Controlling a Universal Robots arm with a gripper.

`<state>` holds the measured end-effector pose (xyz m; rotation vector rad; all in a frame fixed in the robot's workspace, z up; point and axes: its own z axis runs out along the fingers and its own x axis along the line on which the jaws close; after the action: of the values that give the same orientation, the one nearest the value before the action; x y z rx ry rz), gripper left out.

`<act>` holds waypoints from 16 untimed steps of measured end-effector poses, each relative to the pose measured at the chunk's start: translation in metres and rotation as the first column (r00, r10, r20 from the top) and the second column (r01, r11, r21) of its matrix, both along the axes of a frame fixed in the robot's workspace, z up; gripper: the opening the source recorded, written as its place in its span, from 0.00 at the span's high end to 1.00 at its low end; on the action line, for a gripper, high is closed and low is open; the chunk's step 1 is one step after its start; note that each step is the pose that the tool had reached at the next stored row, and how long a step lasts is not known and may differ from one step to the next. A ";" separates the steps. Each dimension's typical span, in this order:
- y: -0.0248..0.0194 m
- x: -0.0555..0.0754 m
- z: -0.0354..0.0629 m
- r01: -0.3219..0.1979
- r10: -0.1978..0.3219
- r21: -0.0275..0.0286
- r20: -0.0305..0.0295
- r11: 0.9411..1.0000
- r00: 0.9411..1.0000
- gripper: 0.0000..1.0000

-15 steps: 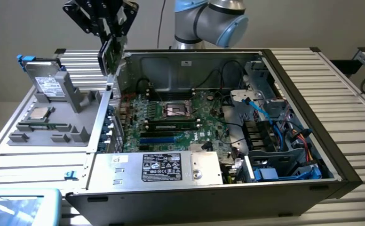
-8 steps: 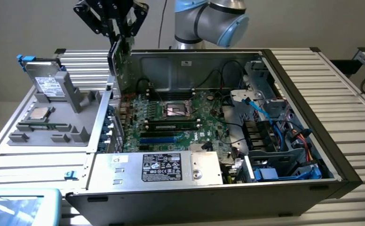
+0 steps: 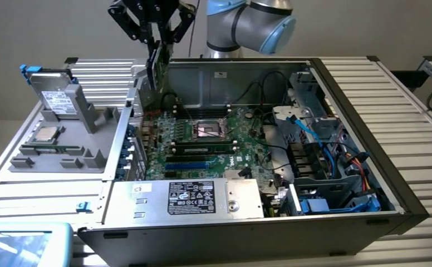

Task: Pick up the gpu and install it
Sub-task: 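Pick up the gpu and move the gpu toward the slot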

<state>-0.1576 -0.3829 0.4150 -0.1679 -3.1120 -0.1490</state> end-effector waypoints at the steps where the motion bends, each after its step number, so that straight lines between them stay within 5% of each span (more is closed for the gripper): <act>1: -0.0004 0.001 0.0000 0.000 0.000 0.000 0.000 1.000 1.000 0.72; 5: -0.0005 0.003 0.0000 0.000 0.000 0.000 -0.001 1.000 1.000 0.72; 11: -0.0027 0.028 0.0000 0.000 0.000 0.002 -0.003 1.000 1.000 0.72; 16: -0.0099 0.047 0.0000 0.000 0.000 0.002 -0.004 1.000 1.000 0.72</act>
<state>-0.1110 -0.3927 0.4150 -0.1682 -3.1079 -0.1518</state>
